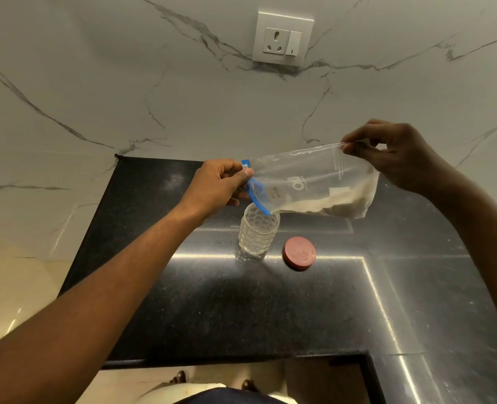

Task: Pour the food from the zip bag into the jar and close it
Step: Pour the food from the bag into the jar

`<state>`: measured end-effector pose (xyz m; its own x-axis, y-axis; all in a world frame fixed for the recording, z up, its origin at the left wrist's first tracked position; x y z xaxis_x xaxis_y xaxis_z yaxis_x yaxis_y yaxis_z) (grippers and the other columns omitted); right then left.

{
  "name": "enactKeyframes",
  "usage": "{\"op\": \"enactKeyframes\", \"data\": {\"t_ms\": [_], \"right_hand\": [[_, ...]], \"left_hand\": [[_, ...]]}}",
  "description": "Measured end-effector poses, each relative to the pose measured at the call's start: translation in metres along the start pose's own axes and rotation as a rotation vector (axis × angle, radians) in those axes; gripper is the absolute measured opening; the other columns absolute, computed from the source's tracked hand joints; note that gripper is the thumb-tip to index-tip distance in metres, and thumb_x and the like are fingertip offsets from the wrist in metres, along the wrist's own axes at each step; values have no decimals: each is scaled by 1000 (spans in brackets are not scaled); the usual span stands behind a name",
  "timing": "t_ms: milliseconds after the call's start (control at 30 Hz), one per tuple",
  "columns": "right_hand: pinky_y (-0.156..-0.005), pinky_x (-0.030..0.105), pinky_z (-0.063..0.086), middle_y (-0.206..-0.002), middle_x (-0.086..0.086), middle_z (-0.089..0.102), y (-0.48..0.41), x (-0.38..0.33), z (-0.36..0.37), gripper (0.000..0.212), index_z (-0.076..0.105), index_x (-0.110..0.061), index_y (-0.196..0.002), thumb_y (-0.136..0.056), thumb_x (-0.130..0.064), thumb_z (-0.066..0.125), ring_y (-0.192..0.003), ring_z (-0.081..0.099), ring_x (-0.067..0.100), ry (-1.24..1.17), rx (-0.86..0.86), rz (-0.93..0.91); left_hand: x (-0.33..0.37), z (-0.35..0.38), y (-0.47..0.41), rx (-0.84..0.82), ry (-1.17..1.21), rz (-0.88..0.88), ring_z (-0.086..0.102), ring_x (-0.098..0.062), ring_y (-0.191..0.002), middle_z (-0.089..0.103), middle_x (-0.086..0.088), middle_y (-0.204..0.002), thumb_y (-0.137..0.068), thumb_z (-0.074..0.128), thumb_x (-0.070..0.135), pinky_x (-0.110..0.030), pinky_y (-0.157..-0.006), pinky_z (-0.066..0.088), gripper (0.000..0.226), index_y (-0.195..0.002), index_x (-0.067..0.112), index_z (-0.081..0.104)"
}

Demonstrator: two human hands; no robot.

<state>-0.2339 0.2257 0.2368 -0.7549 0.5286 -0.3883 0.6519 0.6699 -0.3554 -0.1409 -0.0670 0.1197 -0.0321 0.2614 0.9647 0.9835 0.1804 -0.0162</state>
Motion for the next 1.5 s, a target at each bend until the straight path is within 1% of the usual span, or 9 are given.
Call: {"op": "enactKeyframes", "data": {"t_ms": [233, 433, 567, 733, 900, 1133, 1233, 1333, 1500], "right_hand": [[-82, 53, 57, -98, 6, 69, -15, -17, 0, 25, 78, -9, -112, -95, -25, 68, -88, 63, 32, 18, -59, -29], [-83, 46, 58, -98, -1, 68, -17, -27, 3, 40, 77, -9, -112, -90, -38, 61, -88, 64, 22, -33, -120, -8], [-82, 40, 57, -97, -13, 67, -14, -25, 5, 39, 77, -12, -112, -90, -41, 61, -87, 63, 9, -54, -129, 8], [-83, 40, 59, -98, -15, 68, -12, -26, 7, 44, 76, -16, -112, -88, -49, 59, -88, 65, 12, -67, -138, 18], [-83, 35, 58, -99, -16, 69, -11, -29, 10, 32, 74, -23, -112, -90, -43, 62, -89, 66, 9, -76, -143, 17], [-85, 45, 60, -99, -7, 72, -11, -39, 8, 39, 75, -23, -113, -90, -50, 60, -91, 68, 17, -74, -123, 7], [-89, 43, 63, -104, 2, 76, -13, -42, 8, 42, 71, -29, -117, -87, -57, 59, -96, 72, 17, -120, -103, 43], [-87, 39, 64, -105, 1, 76, -16, -47, 8, 43, 70, -28, -118, -87, -55, 60, -97, 74, 13, -142, -121, 43], [-82, 51, 63, -104, 12, 76, -17, -52, 7, 45, 74, -22, -115, -86, -53, 61, -94, 74, 30, -165, -122, 33]], "left_hand": [[-11, -4, 3, 1, 45, -25, 82, -14, -77, 82, -1, -93, -105, 65, 27, -31, -69, 68, 16, -106, 15, 75], [-15, -7, 6, -2, 57, -38, 81, -14, -78, 81, -1, -94, -104, 65, 28, -29, -67, 67, 15, -105, 17, 75], [-16, -8, 7, -9, 53, -38, 81, -15, -80, 81, -1, -96, -104, 64, 28, -31, -69, 67, 15, -107, 17, 75], [-18, -8, 8, -8, 58, -47, 81, -15, -79, 82, -1, -94, -104, 65, 28, -31, -68, 67, 15, -105, 18, 75], [-19, -10, 7, -3, 56, -49, 81, -14, -79, 82, -1, -95, -104, 65, 29, -30, -67, 67, 12, -103, 21, 75], [-18, -10, 5, 4, 44, -50, 81, -14, -79, 81, 0, -96, -104, 64, 29, -28, -66, 66, 12, -103, 23, 74], [-18, -10, 5, 9, 48, -50, 81, -14, -79, 81, -1, -96, -104, 64, 29, -28, -66, 65, 16, -106, 18, 75], [-19, -11, 5, 10, 48, -60, 82, -15, -80, 82, -1, -95, -104, 64, 29, -29, -67, 66, 17, -106, 17, 76], [-20, -12, 7, 1, 43, -61, 81, -14, -81, 81, 0, -96, -104, 64, 28, -27, -65, 66, 13, -103, 22, 75]]}}
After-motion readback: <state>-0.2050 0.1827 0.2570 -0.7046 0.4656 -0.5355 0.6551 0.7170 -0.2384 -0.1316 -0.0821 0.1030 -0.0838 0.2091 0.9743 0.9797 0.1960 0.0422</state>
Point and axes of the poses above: each hand's wrist, its own y-axis away from the middle knuckle, its own z-axis out of the palm, x = y × z, the point moved 3 cm from there along -y, towards the middle knuckle
